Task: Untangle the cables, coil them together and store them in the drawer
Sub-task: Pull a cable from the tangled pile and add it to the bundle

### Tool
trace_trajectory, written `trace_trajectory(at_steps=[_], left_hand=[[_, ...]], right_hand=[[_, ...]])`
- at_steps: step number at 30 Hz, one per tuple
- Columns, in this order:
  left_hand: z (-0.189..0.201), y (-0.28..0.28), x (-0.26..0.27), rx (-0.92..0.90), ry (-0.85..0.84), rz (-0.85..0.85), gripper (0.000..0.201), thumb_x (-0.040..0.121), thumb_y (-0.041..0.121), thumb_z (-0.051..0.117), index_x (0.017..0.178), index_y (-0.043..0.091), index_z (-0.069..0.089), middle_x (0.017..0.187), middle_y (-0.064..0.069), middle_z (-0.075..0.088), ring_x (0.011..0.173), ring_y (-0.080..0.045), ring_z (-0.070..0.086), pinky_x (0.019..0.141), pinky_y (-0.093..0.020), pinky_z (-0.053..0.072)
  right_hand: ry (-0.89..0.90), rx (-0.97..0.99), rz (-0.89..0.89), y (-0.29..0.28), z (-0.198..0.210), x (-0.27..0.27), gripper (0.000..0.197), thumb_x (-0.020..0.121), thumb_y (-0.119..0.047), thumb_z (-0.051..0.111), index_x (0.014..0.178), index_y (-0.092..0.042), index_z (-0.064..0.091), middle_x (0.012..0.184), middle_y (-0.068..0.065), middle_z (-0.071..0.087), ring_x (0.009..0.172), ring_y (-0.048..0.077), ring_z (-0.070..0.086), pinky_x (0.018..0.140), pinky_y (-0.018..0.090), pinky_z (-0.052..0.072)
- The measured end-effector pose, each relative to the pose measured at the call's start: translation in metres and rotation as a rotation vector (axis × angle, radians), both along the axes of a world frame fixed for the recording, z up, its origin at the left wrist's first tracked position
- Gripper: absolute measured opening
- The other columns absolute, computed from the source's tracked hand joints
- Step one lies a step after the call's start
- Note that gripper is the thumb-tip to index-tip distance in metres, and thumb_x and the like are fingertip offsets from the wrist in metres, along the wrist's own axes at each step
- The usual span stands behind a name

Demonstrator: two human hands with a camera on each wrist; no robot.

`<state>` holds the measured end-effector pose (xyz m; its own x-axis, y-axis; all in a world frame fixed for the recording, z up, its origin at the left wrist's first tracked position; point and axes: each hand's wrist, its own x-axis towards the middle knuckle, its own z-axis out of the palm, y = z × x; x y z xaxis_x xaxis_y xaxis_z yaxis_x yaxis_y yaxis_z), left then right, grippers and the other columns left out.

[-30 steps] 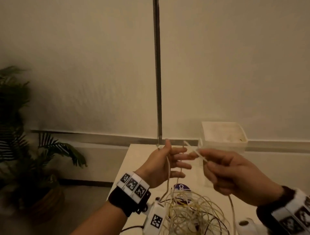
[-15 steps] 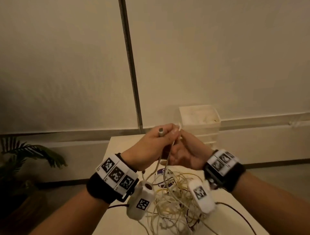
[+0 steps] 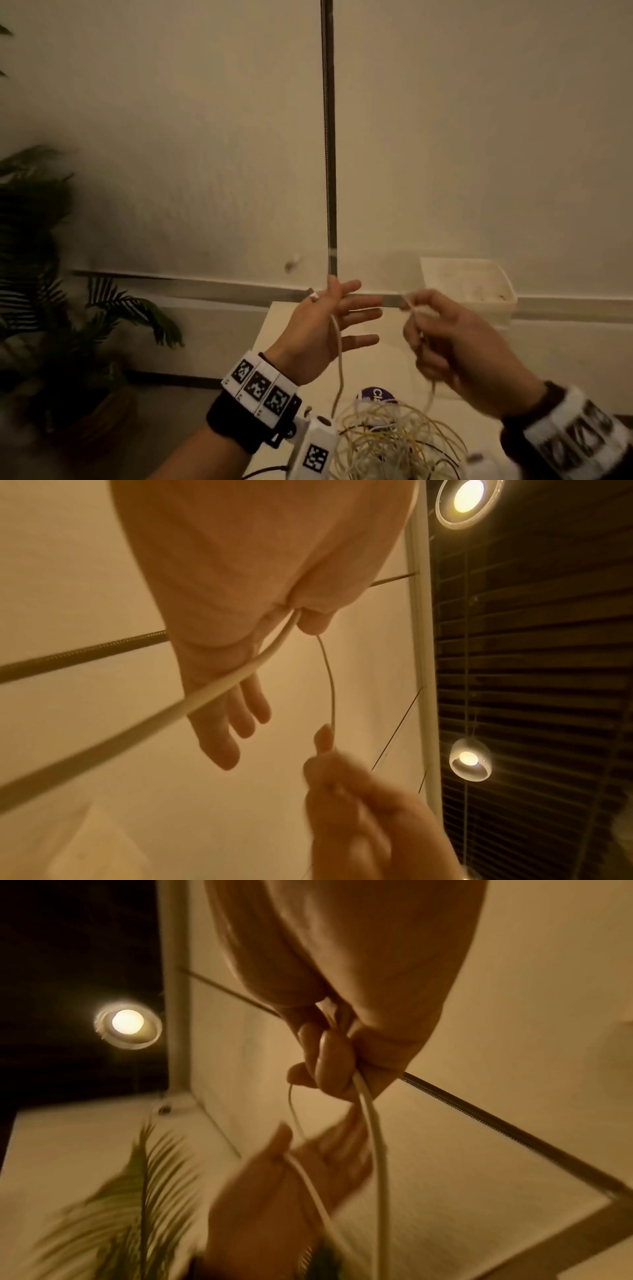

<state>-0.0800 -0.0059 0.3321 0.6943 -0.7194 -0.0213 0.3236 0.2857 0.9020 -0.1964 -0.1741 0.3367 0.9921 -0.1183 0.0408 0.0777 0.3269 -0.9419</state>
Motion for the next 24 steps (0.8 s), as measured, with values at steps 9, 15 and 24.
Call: trace_trajectory(at_steps=[9,15,24], left_hand=[[0.015,-0.020,0.000,-0.253,0.044,-0.085,0.040,0.100,0.044,0.037,0.075,0.014,0.047,0.055,0.002,0.027,0.043,-0.009,0.029,0.040,-0.021,0.031],[0.017,-0.019,-0.018,-0.025,-0.187,-0.100,0.043,0.094,0.051,0.040,0.071,0.016,0.045,0.062,-0.002,0.010,0.045,-0.010,0.009,0.042,-0.014,0.012],[0.041,0.056,0.024,0.703,-1.432,0.451,0.035,0.102,0.022,0.040,0.084,0.013,0.069,0.059,0.019,0.052,0.059,0.005,0.050,0.056,-0.011,0.031]], right_hand=[[0.143,-0.317,0.077,0.029,-0.097,-0.042,0.034,0.078,-0.025,0.052,0.099,0.002,0.051,0.069,0.016,0.065,0.048,0.014,0.047,0.051,0.019,0.036],[0.170,-0.202,0.136,0.041,-0.058,-0.032,0.035,0.089,-0.035,0.061,0.102,-0.002,0.059,0.071,0.020,0.061,0.051,0.025,0.049,0.050,0.029,0.042],[0.303,-0.452,0.392,0.014,-0.065,-0.039,0.033,0.099,-0.036,0.044,0.078,-0.014,0.057,0.050,-0.003,0.036,0.041,0.012,0.026,0.041,0.023,0.028]])
